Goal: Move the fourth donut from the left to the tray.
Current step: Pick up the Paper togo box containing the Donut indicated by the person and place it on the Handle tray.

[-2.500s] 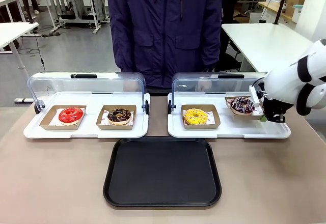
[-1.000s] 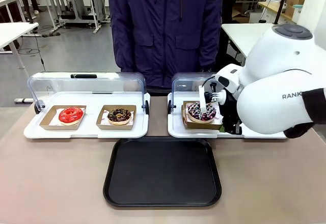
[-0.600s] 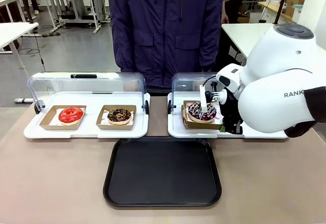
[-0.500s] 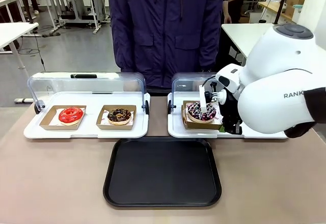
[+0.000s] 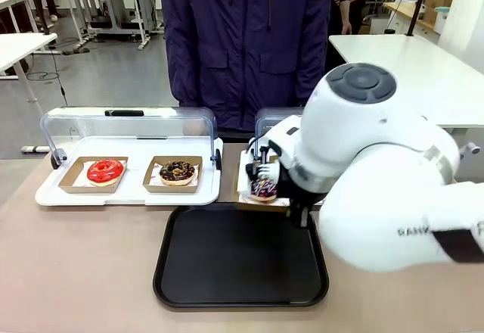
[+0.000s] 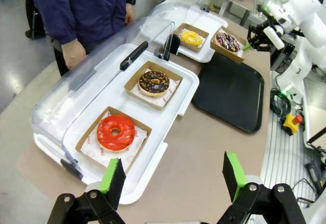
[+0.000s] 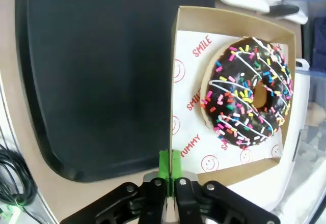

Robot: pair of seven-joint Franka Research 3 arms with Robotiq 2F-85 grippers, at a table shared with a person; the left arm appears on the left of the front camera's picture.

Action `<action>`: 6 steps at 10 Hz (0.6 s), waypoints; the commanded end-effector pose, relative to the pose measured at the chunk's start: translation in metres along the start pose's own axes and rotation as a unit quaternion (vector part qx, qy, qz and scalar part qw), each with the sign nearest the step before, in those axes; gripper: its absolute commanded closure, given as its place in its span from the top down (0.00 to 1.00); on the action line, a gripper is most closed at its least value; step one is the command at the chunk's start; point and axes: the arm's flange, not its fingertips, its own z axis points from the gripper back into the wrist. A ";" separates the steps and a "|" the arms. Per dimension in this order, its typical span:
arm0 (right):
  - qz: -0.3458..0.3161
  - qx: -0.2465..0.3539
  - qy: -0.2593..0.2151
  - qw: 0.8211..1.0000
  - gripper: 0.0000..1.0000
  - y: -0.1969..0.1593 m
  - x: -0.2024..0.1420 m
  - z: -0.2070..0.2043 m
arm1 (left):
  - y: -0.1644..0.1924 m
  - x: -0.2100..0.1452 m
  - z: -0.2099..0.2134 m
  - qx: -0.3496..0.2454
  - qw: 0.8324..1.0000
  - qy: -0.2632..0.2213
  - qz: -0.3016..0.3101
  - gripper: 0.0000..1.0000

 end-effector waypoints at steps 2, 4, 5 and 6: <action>-0.011 -0.001 -0.015 1.000 0.02 0.047 0.002 -0.022 | -0.003 0.000 -0.001 -0.001 1.000 -0.004 -0.004 1.00; -0.005 0.006 -0.020 1.000 0.02 0.064 0.010 -0.034 | -0.003 0.000 -0.001 -0.001 1.000 -0.004 -0.004 1.00; 0.000 0.009 -0.021 1.000 0.02 0.070 0.010 -0.040 | -0.003 0.000 -0.001 -0.001 1.000 -0.004 -0.004 1.00; 0.012 0.018 -0.023 1.000 0.02 0.074 0.010 -0.048 | -0.003 0.000 -0.001 -0.001 1.000 -0.004 -0.004 1.00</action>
